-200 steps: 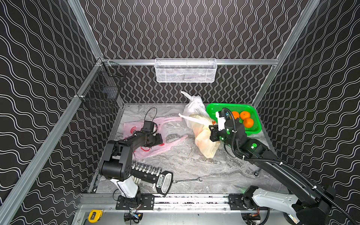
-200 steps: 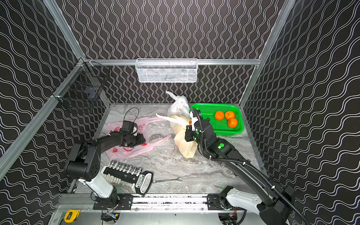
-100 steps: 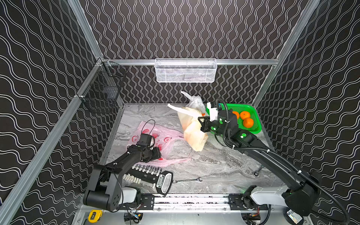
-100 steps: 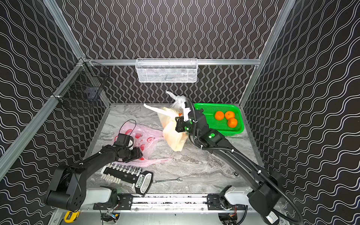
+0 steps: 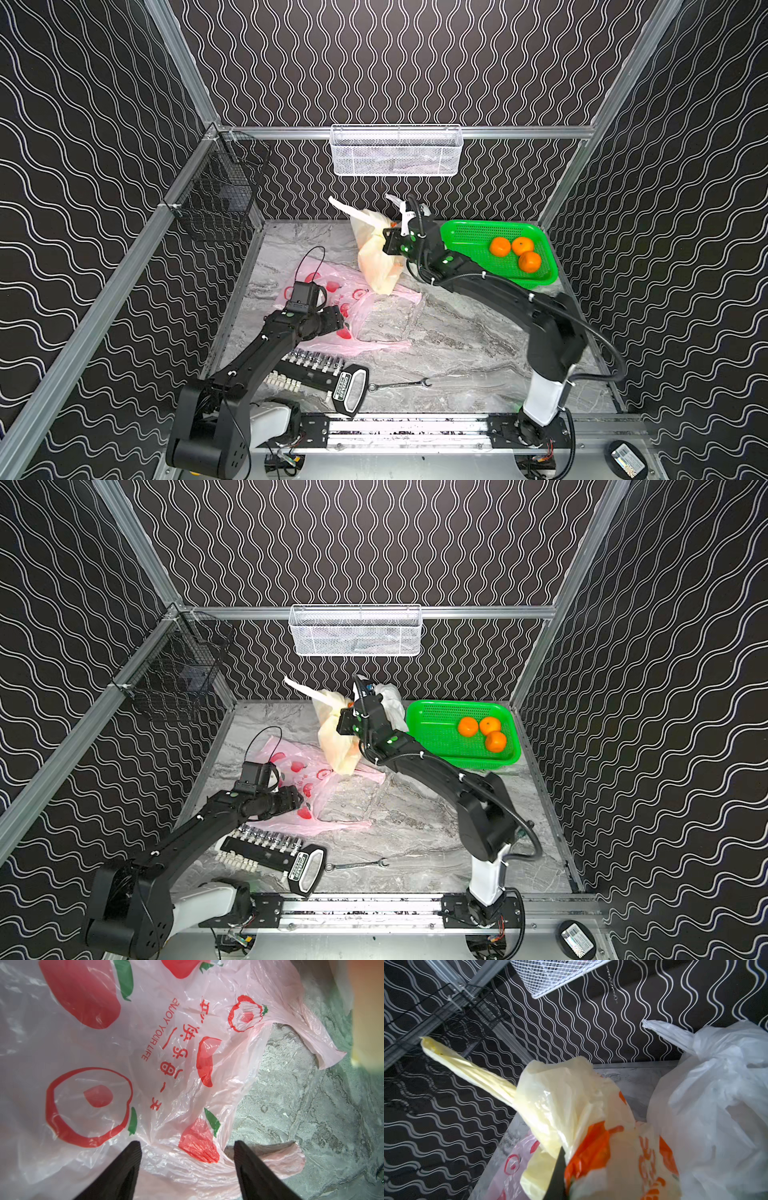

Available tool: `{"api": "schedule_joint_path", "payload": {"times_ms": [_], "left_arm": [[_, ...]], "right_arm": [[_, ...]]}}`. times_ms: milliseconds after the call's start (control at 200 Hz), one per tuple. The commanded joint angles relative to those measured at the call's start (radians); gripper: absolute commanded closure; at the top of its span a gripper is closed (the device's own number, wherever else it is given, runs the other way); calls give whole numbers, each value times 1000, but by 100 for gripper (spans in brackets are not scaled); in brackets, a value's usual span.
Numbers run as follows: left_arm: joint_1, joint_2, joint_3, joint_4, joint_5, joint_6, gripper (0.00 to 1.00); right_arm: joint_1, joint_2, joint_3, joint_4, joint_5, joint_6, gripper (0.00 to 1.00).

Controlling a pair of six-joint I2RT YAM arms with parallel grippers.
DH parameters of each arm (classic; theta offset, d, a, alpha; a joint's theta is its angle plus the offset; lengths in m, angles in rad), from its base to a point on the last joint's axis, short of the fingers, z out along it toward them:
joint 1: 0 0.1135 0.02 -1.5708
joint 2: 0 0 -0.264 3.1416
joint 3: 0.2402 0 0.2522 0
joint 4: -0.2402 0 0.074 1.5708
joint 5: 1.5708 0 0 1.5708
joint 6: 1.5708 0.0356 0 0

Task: Place the oranges into plastic bags & tie knots
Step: Place the plastic bag at the center of the board.

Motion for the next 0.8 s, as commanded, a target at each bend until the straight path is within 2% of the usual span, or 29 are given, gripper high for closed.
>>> {"api": "schedule_joint_path", "payload": {"times_ms": [0, 165, 285, 340, 405, 450, 490, 581, 626, 791], "left_arm": [[2, -15, 4, -6, -7, -11, 26], [2, -45, 9, -30, -17, -5, 26], [1, -51, 21, -44, -14, 5, 24], [-1, -53, 28, -53, -14, 14, 24], [-4, -55, 37, -63, -16, 27, 19], [-10, -55, 42, -69, -20, 36, 17], [-17, -57, 43, -69, -18, 47, 17], [-37, -59, 44, -65, -36, 53, 17], [-55, -55, 52, -71, -54, 54, 18], [-152, 1, 100, -94, -154, 64, 18]], "right_arm": [[-7, 90, 78, 110, 109, 2, 100], [-22, 244, 211, 163, 140, 1, 100], [-24, 361, 352, 122, 155, -9, 100], [-26, 405, 415, 95, 154, -17, 90], [-28, 435, 471, 64, 142, -35, 59], [-30, 432, 488, 44, 130, -47, 46], [-30, 410, 474, 40, 123, -58, 33], [-29, 314, 380, 47, 96, -77, 15], [-29, 250, 310, 48, 87, -87, 2], [-24, -36, -4, 11, 112, -82, 1]]}}
